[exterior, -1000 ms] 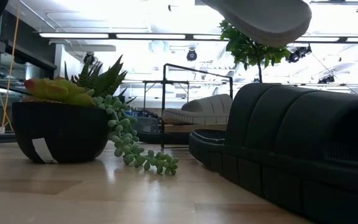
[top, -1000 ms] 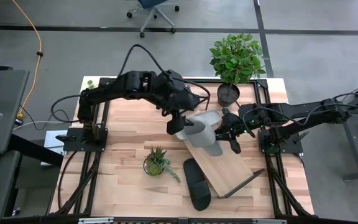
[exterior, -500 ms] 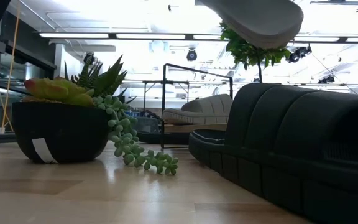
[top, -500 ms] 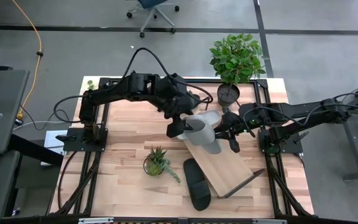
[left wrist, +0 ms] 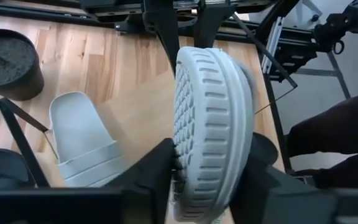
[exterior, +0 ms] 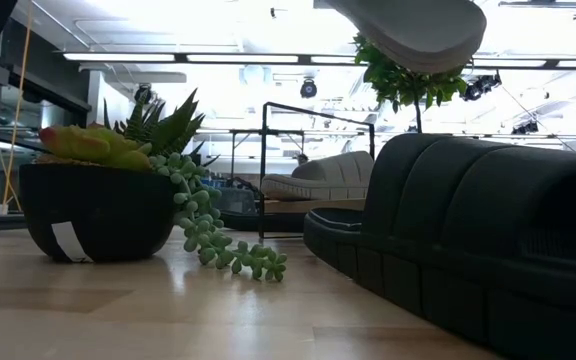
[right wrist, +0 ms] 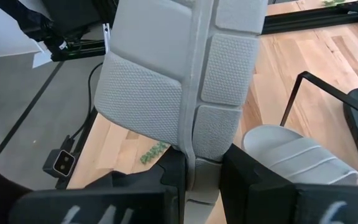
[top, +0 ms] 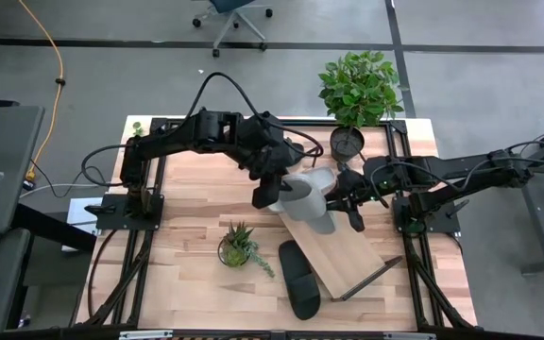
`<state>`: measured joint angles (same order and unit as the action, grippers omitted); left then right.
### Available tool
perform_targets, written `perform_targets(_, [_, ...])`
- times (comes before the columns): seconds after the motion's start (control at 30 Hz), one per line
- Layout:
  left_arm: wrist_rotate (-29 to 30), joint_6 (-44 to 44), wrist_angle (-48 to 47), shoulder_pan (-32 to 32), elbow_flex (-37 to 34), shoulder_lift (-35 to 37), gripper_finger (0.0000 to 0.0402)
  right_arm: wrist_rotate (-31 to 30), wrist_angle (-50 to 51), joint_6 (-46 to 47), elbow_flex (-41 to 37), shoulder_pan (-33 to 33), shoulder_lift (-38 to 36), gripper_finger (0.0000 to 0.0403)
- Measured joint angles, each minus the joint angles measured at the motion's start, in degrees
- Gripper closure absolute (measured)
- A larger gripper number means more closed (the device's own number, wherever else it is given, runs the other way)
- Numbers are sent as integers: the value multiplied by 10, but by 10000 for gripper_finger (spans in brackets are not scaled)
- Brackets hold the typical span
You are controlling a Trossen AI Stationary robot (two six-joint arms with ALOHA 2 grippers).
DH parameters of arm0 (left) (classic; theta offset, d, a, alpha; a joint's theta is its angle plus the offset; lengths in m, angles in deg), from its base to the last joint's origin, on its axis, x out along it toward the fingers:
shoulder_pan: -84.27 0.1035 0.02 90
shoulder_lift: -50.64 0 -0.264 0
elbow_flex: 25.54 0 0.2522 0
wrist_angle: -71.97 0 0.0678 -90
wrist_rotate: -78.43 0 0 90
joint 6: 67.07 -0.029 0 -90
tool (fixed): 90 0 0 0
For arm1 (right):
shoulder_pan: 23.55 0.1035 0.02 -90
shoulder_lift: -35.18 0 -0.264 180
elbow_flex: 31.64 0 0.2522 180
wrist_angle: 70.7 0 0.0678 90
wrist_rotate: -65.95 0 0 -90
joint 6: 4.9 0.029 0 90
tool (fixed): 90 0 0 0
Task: Pick and place slides into the shelf
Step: Put the gray slide on the shelf
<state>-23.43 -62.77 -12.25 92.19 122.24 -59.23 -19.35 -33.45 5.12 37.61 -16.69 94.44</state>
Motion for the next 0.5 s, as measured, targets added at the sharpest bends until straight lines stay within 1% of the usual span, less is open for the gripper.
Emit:
perform_targets(0.1, [7, 0, 0, 0, 0, 0, 339, 1, -3, 2, 0, 0, 0, 361])
perform_targets(0.2, [19, 0, 0, 0, 0, 0, 372, 1, -2, 4, 0, 0, 0, 361])
perform_targets(0.33, [25, 0, 0, 0, 0, 0, 377, 4, -2, 4, 0, 0, 0, 356])
perform_targets(0.4, [24, 0, 1, 0, 0, 0, 377, 16, -4, 5, 0, 0, 0, 344])
perform_targets(0.5, [25, 0, 1, -1, 0, 0, 367, 18, -3, 25, 0, -2, 0, 315])
